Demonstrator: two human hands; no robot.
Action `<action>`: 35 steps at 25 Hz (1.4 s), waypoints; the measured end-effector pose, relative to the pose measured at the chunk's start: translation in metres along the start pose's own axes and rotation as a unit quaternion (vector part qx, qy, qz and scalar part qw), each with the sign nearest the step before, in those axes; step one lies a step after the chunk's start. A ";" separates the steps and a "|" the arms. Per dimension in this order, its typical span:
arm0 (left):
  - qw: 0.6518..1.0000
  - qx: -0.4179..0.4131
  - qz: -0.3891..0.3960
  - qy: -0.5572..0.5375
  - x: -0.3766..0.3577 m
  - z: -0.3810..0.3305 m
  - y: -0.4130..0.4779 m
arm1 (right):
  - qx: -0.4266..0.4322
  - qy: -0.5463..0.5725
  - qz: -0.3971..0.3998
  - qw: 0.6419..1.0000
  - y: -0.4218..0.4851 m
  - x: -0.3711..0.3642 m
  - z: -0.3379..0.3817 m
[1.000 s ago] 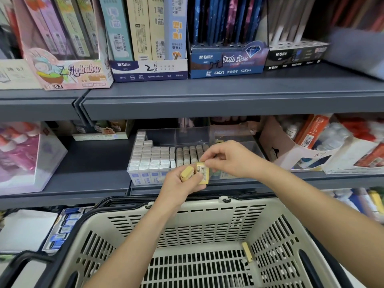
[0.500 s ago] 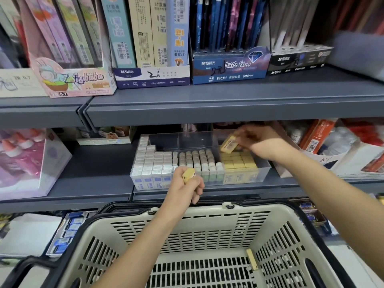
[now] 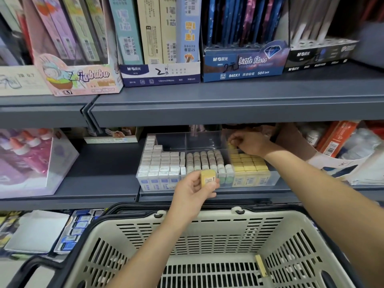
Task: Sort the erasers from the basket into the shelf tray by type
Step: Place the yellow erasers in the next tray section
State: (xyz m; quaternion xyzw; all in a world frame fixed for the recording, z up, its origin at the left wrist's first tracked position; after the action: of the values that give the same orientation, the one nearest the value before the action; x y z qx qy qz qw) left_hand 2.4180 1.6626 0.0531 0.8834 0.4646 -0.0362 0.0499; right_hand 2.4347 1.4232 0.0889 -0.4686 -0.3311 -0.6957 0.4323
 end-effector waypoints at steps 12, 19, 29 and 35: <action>0.999 0.006 0.017 0.035 -0.004 -0.002 0.000 | 0.150 0.148 -0.035 0.977 -0.118 0.020 0.074; 0.993 -0.020 0.038 0.111 -0.012 -0.009 -0.007 | 0.107 0.191 -0.032 0.975 -0.129 0.017 0.062; 0.862 -0.138 -0.006 0.488 0.008 0.007 -0.034 | 0.020 0.066 -0.148 0.986 -0.023 0.033 0.004; 0.863 -0.162 -0.013 0.478 0.010 0.008 -0.034 | 0.015 0.026 -0.046 0.998 0.006 0.003 -0.001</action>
State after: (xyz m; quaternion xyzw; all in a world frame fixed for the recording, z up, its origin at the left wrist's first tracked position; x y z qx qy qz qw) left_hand 2.3951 1.6892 0.0419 0.7659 0.4420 0.4655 -0.0363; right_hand 2.4397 1.4190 0.0913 -0.4281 -0.3515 -0.7216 0.4152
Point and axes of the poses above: each hand's wrist, its own y-axis towards the middle knuckle, its own x-axis out of the back of the hand, z = x × y, the point moved 2 cm from there along y, towards the middle knuckle, and after that the axes turned 7 degrees about -z, right-handed, at the moved point
